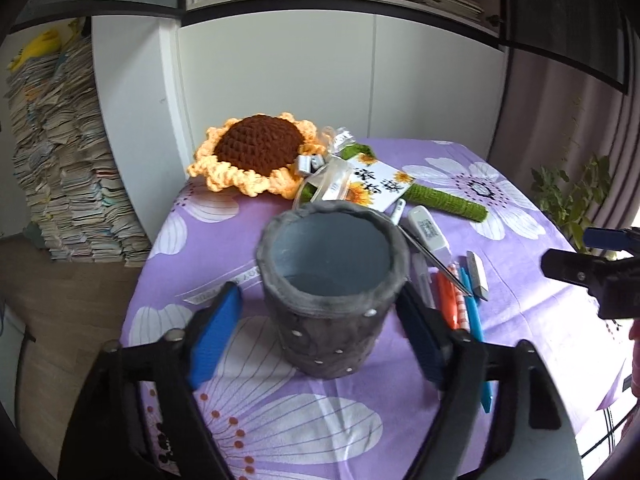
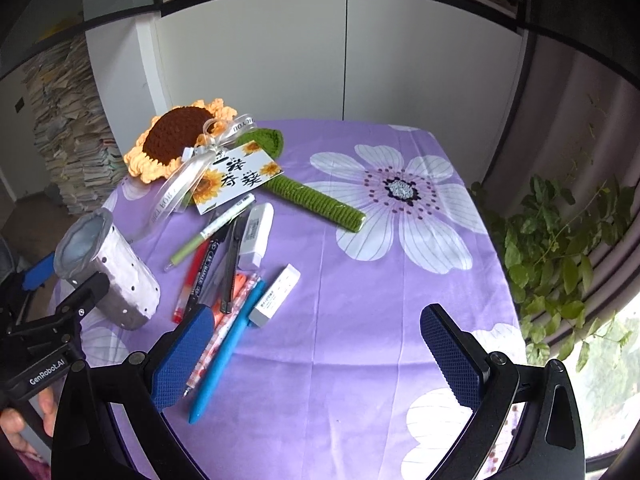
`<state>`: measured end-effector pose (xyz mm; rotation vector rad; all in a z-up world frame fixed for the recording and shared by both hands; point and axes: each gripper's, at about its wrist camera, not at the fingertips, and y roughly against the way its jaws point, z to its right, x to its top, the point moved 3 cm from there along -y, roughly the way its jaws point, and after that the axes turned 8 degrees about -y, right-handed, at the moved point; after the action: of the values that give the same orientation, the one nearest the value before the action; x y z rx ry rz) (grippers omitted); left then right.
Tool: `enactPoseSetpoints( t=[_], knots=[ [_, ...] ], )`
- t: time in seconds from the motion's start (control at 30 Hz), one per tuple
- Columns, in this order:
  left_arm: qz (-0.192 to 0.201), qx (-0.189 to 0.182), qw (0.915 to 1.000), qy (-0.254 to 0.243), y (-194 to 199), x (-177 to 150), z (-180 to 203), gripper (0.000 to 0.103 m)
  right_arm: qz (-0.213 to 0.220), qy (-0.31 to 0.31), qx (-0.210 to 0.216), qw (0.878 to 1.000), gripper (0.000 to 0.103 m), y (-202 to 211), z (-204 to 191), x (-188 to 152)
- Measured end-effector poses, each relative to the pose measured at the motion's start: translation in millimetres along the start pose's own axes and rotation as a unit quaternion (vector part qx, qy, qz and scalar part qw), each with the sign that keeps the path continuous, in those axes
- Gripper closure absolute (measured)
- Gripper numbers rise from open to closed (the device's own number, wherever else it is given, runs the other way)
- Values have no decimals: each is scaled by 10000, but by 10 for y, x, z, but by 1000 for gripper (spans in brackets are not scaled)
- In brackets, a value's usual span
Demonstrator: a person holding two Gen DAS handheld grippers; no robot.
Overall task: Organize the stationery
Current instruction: 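Grasp the grey pen holder cup with the left gripper while lowering the right gripper toward the pens, then close the right gripper on the blue pen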
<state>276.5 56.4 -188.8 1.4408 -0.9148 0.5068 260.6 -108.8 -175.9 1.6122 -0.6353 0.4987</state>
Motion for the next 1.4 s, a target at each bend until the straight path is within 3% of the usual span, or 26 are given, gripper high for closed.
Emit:
enactPoseSetpoints(
  t=[0.27, 0.47, 0.53, 0.6, 0.7, 1.07, 1.3, 1.33, 1.4],
  knots=[
    [43, -199, 9998, -82, 5, -42, -27, 38, -265, 67, 116, 9996, 0, -146, -121, 1],
    [174, 632, 9959, -618, 101, -63, -169, 38, -557, 121, 242, 9981, 1, -255, -164, -86],
    [146, 645, 9961, -590, 98, -70, -247, 38, -653, 204, 249, 9973, 15, -296, -202, -139],
    [106, 575, 9970, -511, 80, -92, -276, 38, -853, 275, 263, 9956, 40, -374, -247, -203],
    [125, 586, 9966, -558, 62, -121, -235, 37, -1209, 205, 311, 9920, 58, -497, -271, -291],
    [85, 512, 9979, -383, 47, -160, -306, 37, -1650, -108, 632, 9842, 59, -647, -351, -345],
    [60, 403, 9988, -275, 53, -182, -363, 36, -1582, 186, 371, 9865, 61, -675, -435, -338],
    [62, 400, 9987, -295, 49, -178, -358, 36, -1579, 213, 368, 9865, 63, -673, -429, -338],
    [70, 385, 9987, -323, 47, -177, -350, 36, -1613, 250, 539, 9851, 88, -658, -432, -339]
  ],
)
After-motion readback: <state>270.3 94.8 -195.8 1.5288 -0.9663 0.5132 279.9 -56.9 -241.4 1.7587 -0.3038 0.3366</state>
